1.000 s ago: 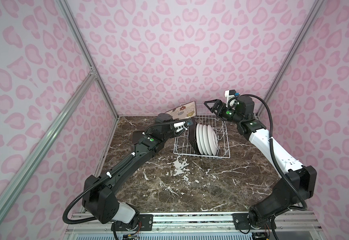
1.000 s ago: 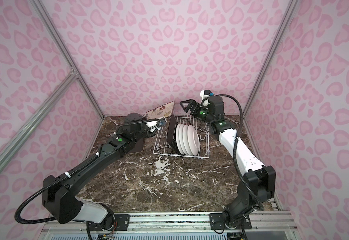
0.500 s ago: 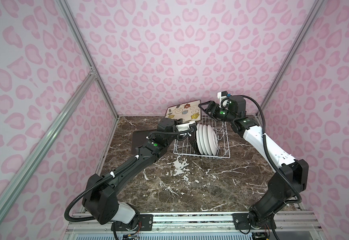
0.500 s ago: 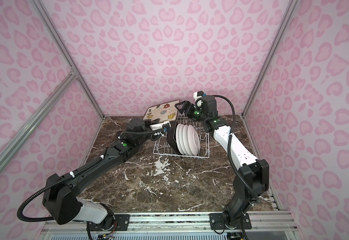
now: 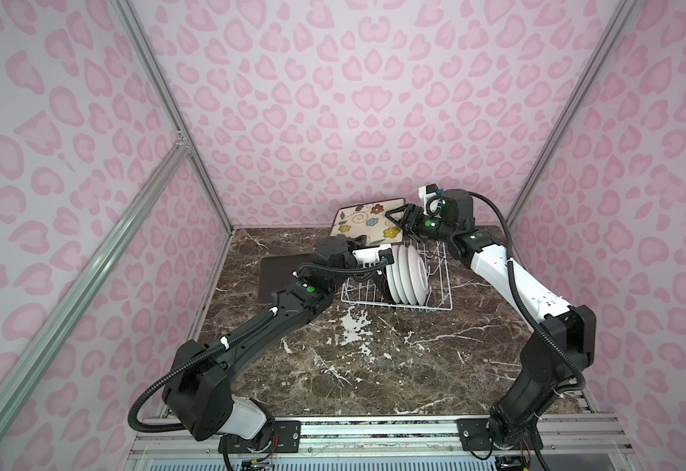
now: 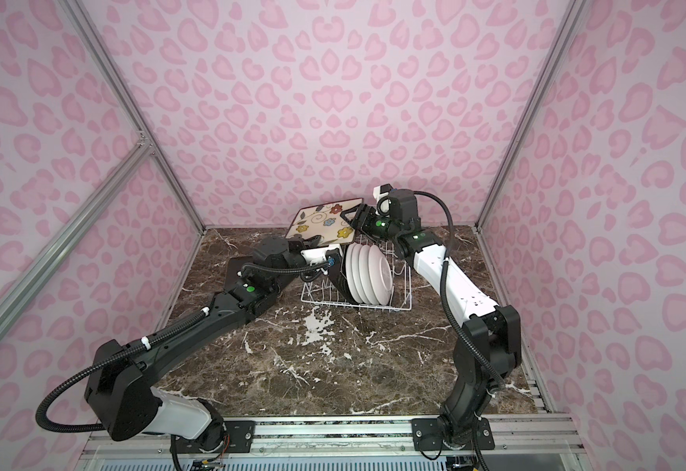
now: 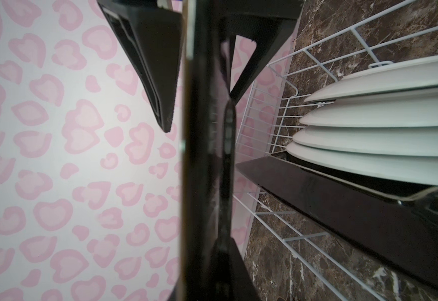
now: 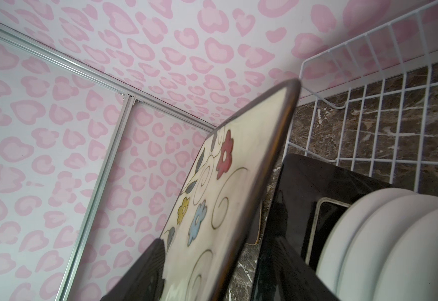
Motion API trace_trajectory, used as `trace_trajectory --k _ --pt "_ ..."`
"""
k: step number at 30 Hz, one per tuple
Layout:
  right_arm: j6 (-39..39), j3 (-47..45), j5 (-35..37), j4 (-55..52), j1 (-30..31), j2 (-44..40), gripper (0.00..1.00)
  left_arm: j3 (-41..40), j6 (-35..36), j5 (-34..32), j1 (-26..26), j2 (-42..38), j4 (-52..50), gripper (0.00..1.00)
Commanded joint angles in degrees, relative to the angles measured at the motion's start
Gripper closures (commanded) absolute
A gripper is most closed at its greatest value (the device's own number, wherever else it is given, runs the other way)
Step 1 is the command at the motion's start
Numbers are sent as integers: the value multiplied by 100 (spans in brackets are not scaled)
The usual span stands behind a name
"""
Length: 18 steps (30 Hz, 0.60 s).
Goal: Unload the plates from the dish rack
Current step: Pick up a plate from the dish rack.
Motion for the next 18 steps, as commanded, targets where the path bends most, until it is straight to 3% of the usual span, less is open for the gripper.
trace_trajectory --k 1,9,18 --pt "33 -5 -124 29 3 82 38 1 182 -78 -19 23 1436 96" --pt "106 -43 -251 143 -9 87 59 19 215 -164 -51 89 1481 97" --pt "134 -100 -385 115 -81 54 73 -45 405 -217 -63 164 1653 97"
